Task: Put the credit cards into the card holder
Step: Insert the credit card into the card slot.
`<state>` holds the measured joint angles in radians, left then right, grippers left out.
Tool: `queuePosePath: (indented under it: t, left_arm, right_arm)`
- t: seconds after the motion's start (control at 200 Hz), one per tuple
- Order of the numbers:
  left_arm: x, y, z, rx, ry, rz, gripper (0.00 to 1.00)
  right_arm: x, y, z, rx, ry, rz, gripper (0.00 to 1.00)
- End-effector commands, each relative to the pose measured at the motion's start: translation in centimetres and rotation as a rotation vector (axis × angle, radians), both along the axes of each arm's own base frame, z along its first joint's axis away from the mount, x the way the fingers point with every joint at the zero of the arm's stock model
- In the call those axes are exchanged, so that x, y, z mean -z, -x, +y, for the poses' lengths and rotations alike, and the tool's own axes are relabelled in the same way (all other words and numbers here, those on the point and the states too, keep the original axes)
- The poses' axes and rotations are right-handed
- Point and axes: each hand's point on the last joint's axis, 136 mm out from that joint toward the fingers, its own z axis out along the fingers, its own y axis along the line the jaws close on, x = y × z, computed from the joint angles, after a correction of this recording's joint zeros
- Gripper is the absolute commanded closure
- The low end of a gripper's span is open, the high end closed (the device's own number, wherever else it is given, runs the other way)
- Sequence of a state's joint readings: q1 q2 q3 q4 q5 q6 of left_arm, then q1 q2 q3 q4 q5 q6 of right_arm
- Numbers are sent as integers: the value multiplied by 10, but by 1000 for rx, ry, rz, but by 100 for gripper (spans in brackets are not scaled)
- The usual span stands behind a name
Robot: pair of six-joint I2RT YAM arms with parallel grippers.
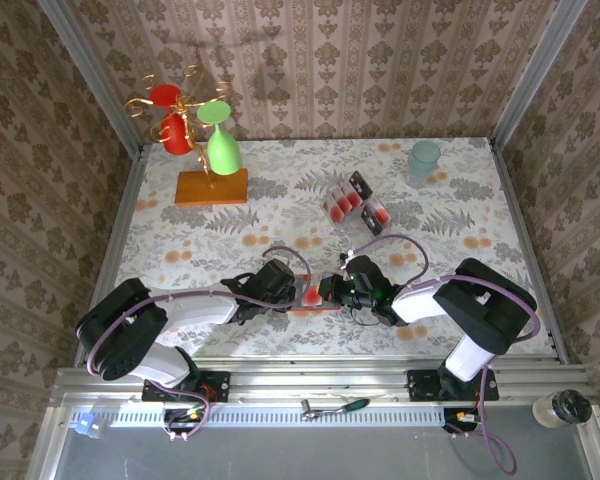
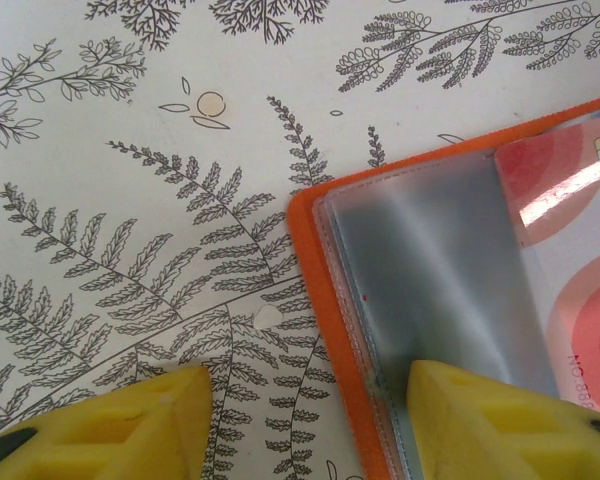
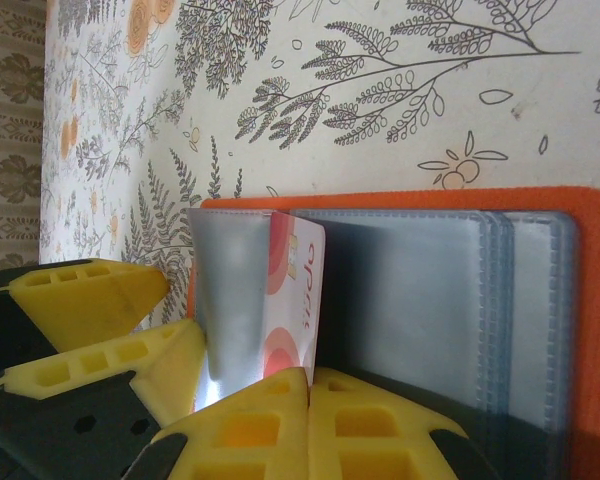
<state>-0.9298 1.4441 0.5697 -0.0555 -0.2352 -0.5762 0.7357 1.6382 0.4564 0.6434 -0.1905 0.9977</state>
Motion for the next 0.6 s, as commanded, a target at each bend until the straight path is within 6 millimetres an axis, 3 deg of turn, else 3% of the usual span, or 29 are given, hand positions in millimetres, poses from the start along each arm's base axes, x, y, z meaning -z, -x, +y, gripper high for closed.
queuePosePath:
  t: [0.0,0.595]
  left_arm:
    - [4,8,12,-3,-43,22,45]
    - [15,10,12,-7,-51,40,45]
  right_arm:
    - [25,10,-14,-2,93,66,100]
    - [26,17,-15,-14,109,118,100]
